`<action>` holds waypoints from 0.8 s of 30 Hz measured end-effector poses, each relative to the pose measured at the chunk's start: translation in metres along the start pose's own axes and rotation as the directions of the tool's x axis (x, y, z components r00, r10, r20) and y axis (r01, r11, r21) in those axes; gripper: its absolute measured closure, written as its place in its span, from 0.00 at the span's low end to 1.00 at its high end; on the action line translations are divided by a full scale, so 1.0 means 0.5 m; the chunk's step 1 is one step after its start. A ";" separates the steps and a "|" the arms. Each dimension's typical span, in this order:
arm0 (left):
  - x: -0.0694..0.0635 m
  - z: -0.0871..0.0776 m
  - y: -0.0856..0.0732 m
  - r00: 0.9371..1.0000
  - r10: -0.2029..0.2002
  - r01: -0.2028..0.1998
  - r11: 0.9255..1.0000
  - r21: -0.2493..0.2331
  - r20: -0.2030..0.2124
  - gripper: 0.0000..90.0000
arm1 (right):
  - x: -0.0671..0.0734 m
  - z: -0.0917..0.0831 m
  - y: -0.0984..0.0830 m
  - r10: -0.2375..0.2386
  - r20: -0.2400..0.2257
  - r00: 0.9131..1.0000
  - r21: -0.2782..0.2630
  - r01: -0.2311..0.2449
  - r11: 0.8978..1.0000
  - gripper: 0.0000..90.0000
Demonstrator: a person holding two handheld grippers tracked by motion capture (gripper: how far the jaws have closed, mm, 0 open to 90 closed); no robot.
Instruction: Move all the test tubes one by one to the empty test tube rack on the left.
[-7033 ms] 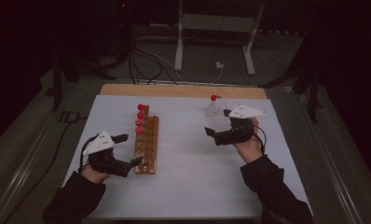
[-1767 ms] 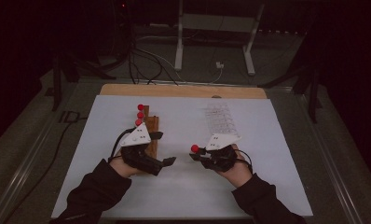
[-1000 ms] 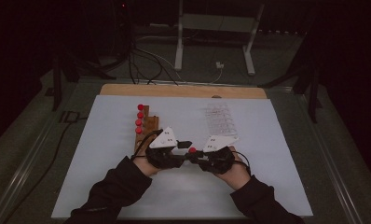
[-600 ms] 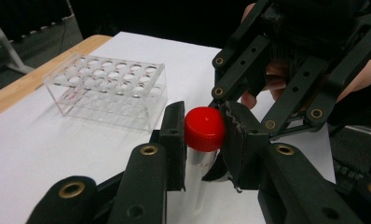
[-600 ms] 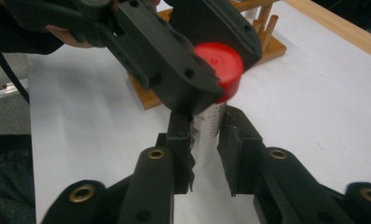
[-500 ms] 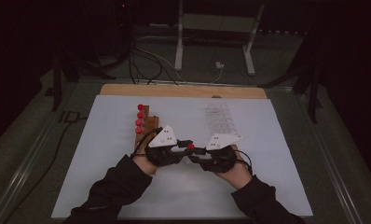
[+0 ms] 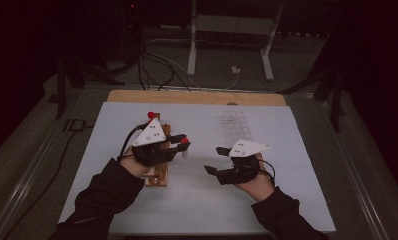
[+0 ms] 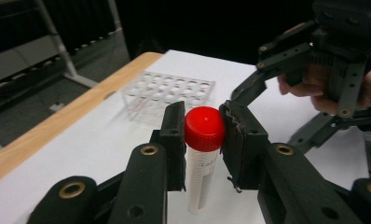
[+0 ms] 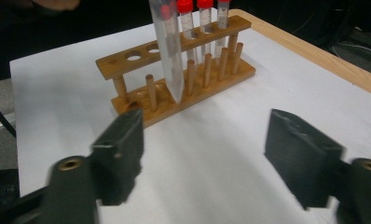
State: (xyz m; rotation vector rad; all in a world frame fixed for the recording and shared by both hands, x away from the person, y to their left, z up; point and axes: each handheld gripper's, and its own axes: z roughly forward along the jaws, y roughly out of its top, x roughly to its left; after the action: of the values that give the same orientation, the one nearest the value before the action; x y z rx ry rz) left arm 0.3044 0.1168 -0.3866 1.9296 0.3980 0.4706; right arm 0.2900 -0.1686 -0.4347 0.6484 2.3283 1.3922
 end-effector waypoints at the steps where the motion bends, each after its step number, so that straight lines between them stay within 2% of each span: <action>1: 0.004 -0.008 0.000 1.000 -0.001 0.001 1.000 -0.002 -0.012 0.80 | 0.000 0.000 0.000 0.004 0.003 1.000 -0.003 -0.004 1.000 0.27; 4: 0.016 -0.032 0.000 0.999 -0.011 0.011 1.000 -0.012 -0.040 0.80 | 0.000 -0.001 0.000 0.013 0.018 1.000 -0.009 -0.012 1.000 0.18; 8: 0.028 -0.058 -0.003 0.997 -0.015 0.014 1.000 -0.016 -0.074 0.80 | -0.002 -0.003 0.001 0.015 0.005 1.000 -0.017 -0.015 1.000 0.03; 11: 0.036 -0.074 -0.007 0.995 -0.024 0.022 1.000 -0.017 -0.096 0.80 | -0.002 -0.006 0.001 0.022 0.012 1.000 -0.021 -0.022 1.000 0.00; 17: 0.050 -0.102 -0.025 0.989 -0.044 0.041 0.999 -0.020 -0.140 0.80 | -0.009 -0.012 0.000 0.036 0.020 0.999 -0.046 -0.035 0.998 0.00; 24: 0.070 -0.122 -0.055 0.980 -0.087 0.083 0.996 -0.029 -0.179 0.80 | -0.006 -0.009 -0.002 0.028 0.018 0.999 -0.031 -0.028 0.999 0.00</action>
State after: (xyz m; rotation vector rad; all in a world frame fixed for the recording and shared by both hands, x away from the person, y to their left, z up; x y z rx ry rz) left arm 0.3030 0.1922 -0.3848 1.8476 0.5881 0.5925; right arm 0.2902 -0.1740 -0.4336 0.6845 2.2871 1.4249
